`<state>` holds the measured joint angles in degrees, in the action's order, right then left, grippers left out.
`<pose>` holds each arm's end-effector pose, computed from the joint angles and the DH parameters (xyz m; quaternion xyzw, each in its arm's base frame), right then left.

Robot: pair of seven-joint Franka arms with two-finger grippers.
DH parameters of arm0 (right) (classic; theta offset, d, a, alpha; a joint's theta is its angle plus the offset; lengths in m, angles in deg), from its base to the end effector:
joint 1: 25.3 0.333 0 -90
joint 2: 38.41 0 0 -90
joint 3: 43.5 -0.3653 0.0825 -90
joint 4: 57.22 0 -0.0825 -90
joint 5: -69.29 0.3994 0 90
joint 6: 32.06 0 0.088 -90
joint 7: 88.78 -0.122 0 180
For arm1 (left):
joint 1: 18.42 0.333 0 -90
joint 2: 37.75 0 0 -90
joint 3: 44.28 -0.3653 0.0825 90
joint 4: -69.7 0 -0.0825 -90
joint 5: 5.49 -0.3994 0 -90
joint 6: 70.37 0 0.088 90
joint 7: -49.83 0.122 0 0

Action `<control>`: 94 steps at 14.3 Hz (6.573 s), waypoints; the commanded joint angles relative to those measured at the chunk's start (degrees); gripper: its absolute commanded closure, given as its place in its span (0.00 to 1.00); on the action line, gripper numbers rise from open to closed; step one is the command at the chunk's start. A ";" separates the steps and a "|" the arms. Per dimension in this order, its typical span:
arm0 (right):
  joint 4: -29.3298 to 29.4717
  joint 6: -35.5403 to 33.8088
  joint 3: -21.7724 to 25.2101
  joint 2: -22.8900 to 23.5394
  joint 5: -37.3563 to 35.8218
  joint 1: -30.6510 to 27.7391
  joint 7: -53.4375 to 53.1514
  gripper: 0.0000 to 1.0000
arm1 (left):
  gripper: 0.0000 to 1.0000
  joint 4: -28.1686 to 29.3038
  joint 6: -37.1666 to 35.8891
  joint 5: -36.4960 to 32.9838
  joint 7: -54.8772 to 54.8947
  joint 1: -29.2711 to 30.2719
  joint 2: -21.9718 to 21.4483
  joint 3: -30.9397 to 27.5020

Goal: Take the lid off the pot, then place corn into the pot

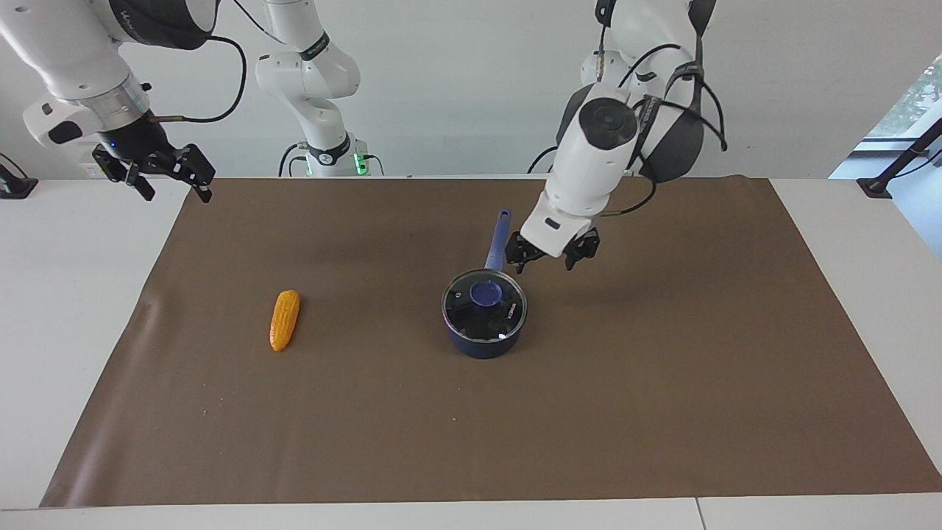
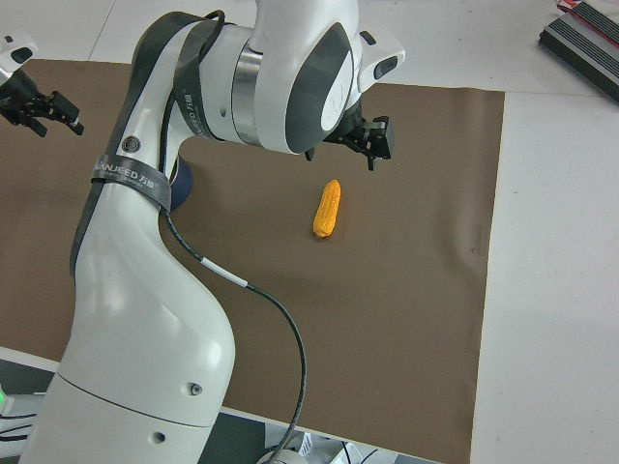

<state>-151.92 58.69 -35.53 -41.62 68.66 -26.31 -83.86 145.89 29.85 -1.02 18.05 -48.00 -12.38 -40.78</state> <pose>0.5426 -0.0895 0.6510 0.9994 -0.0352 -0.0069 0.0008 0.6070 -0.3946 0.5055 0.9986 -0.0012 -0.0371 0.0373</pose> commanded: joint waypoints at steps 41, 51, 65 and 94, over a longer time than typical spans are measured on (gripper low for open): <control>-21.40 41.53 -1.03 19.73 5.73 5.49 1.06 0.00 | 0.39 -1.22 7.18 -5.97 0.49 -7.42 7.59 -1.04; -22.36 41.27 -1.03 19.91 7.23 5.67 5.19 0.88 | 1.00 -1.66 4.46 -5.09 0.49 -6.89 6.10 -1.04; 10.04 15.35 -1.03 26.32 7.23 17.35 -13.59 1.00 | 1.00 -0.70 -9.16 -2.10 15.57 14.44 -4.89 -1.92; 12.70 26.69 -4.20 33.89 4.87 33.98 -42.19 0.00 | 1.00 41.67 28.10 -4.30 44.08 38.02 -13.68 -2.36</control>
<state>-140.58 88.71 -40.07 -6.30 74.63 8.96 -126.38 185.17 56.05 -4.38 61.32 -10.62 -23.96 -43.51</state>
